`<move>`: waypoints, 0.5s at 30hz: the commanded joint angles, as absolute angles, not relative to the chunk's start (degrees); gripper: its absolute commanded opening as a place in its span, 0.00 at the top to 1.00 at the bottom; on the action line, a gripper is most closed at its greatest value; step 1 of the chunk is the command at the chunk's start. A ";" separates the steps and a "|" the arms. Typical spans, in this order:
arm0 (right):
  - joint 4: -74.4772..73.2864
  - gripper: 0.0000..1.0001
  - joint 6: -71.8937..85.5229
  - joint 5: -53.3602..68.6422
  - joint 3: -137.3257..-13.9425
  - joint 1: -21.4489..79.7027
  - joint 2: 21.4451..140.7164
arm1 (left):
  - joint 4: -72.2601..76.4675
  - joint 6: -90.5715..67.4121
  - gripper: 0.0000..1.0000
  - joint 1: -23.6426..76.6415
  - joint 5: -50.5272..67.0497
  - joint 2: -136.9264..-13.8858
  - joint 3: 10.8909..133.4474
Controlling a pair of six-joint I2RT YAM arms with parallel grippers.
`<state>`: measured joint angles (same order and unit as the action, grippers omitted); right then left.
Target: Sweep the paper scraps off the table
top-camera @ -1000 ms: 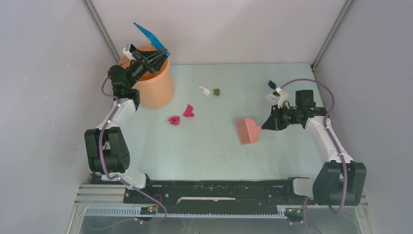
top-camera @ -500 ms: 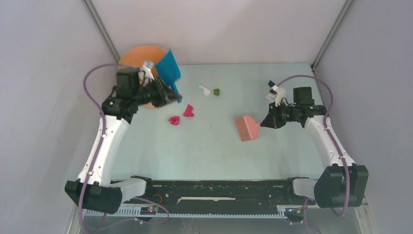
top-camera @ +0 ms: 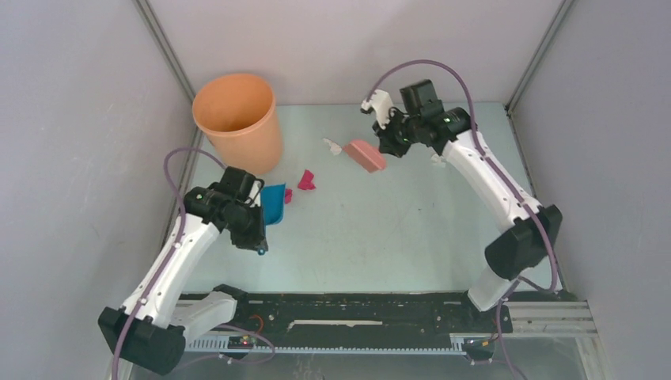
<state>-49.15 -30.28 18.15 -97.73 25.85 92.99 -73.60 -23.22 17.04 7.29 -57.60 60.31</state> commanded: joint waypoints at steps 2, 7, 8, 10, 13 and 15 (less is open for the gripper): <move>-54.27 1.00 -33.66 11.13 -109.92 33.04 101.11 | -76.36 -24.06 1.00 21.23 -1.30 -61.34 57.51; -53.54 1.00 -32.40 9.57 -107.95 35.52 101.25 | -72.88 -27.32 0.96 30.07 0.31 -64.96 51.73; -52.75 1.00 -31.96 9.46 -106.39 35.47 100.52 | -71.31 -27.83 0.95 32.51 1.44 -66.08 50.74; -51.16 1.00 -31.38 8.69 -102.85 35.20 98.52 | -68.33 -28.98 0.94 37.07 2.51 -69.09 49.19; -49.77 1.00 -30.27 7.74 -98.06 34.26 95.22 | -63.07 -29.79 0.89 41.41 3.97 -73.37 48.08; -49.50 1.00 -29.66 8.01 -95.27 33.43 92.79 | -59.84 -30.02 0.84 43.09 5.02 -75.44 47.54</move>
